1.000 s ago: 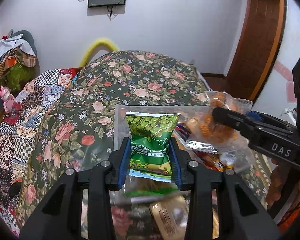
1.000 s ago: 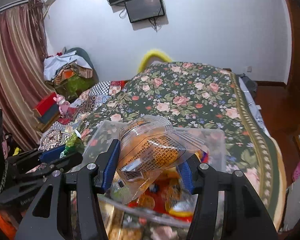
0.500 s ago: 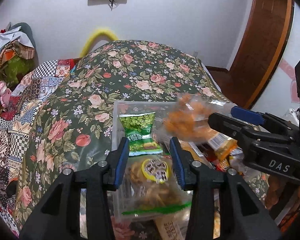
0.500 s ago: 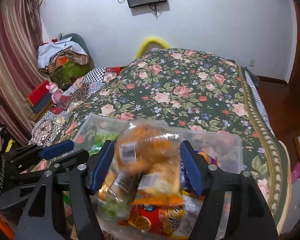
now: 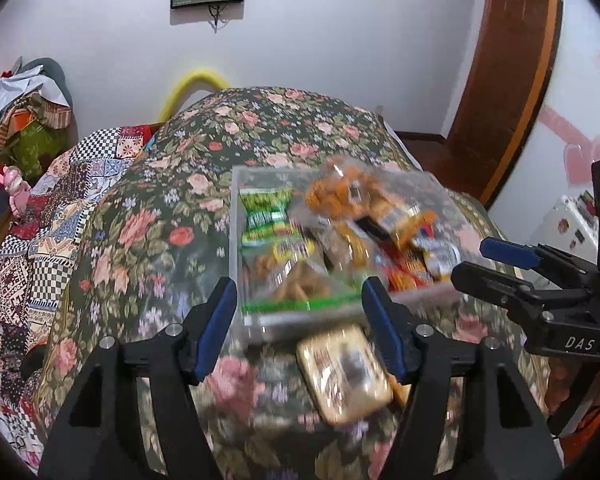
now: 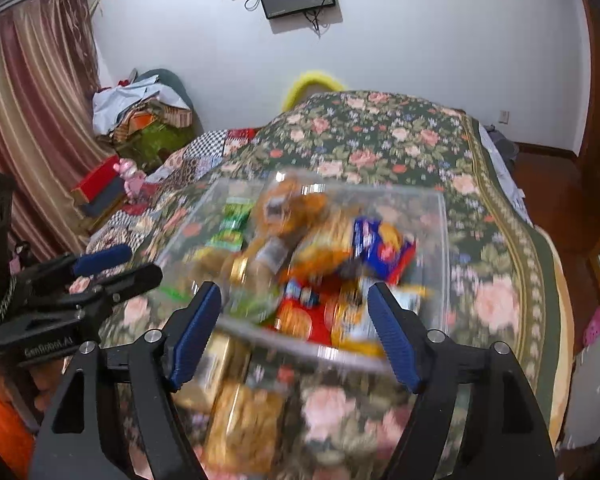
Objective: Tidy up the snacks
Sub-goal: 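Drop green bag into box with left tool while right tool drops orange bag, then grasp cream biscuit pack with left tool while right tool grasps peanut cracker pack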
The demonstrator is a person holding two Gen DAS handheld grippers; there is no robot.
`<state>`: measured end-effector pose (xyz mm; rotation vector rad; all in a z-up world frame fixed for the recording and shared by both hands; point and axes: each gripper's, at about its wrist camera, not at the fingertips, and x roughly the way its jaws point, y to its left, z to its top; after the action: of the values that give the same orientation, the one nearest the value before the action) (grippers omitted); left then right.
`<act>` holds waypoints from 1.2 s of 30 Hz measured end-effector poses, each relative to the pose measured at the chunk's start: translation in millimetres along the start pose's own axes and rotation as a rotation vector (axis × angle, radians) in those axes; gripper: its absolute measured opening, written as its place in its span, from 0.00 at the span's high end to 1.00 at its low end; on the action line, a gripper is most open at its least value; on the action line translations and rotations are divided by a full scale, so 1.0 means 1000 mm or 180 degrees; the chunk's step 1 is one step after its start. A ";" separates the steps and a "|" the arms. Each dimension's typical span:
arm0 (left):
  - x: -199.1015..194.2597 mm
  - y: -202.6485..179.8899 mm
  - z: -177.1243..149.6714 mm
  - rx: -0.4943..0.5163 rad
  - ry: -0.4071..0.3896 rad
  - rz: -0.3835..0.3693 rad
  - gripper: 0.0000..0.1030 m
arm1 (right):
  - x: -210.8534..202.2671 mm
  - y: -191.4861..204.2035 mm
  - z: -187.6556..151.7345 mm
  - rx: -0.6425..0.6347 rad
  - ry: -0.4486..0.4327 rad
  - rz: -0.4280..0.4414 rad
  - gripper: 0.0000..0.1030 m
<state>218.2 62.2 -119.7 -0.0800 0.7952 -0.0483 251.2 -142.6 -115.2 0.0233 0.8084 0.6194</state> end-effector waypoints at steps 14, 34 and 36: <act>0.003 0.002 -0.061 -0.0009 0.0364 -0.0033 0.30 | 0.043 0.007 -0.064 0.0069 0.0676 0.0105 0.24; 0.067 -0.033 -0.063 -0.0172 0.0637 -0.0130 0.33 | 0.020 -0.022 -0.088 0.0170 0.0544 -0.0112 0.58; 0.068 -0.033 -0.065 -0.0195 0.0632 -0.0154 0.41 | 0.015 -0.023 -0.088 0.0195 0.0513 -0.0109 0.58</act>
<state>218.4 21.3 -210.4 -0.1541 0.9933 -0.0785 210.4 -171.7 -193.0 0.0156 0.9819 0.5689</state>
